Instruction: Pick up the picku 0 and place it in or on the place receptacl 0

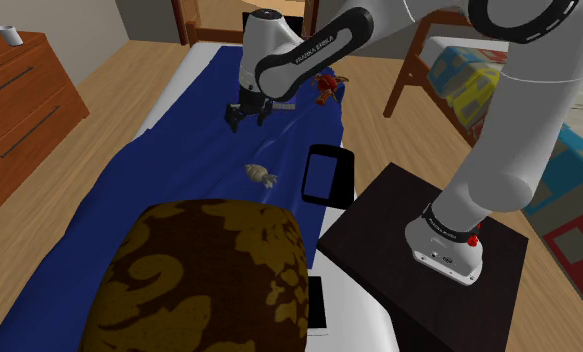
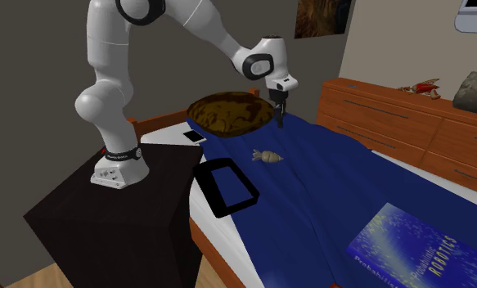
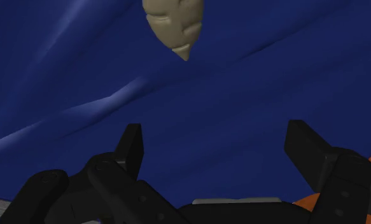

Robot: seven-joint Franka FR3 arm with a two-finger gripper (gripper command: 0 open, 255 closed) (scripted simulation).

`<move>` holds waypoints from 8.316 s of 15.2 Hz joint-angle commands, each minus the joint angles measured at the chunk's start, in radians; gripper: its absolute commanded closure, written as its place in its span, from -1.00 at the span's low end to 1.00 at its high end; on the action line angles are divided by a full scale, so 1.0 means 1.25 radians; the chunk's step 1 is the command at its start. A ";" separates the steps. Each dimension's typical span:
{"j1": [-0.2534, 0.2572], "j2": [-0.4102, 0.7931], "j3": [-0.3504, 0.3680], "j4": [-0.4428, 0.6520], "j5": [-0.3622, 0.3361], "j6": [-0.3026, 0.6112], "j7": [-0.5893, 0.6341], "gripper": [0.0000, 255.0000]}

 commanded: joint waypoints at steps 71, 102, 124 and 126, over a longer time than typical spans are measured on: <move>0.176 0.175 -0.150 -0.110 -0.135 0.216 0.371 1.00; 0.028 -0.276 -0.204 -0.610 -0.111 0.283 0.151 1.00; -0.018 -0.143 -0.317 -0.687 -0.357 0.503 0.253 1.00; -0.018 -0.143 -0.317 -0.687 -0.357 0.503 0.253 1.00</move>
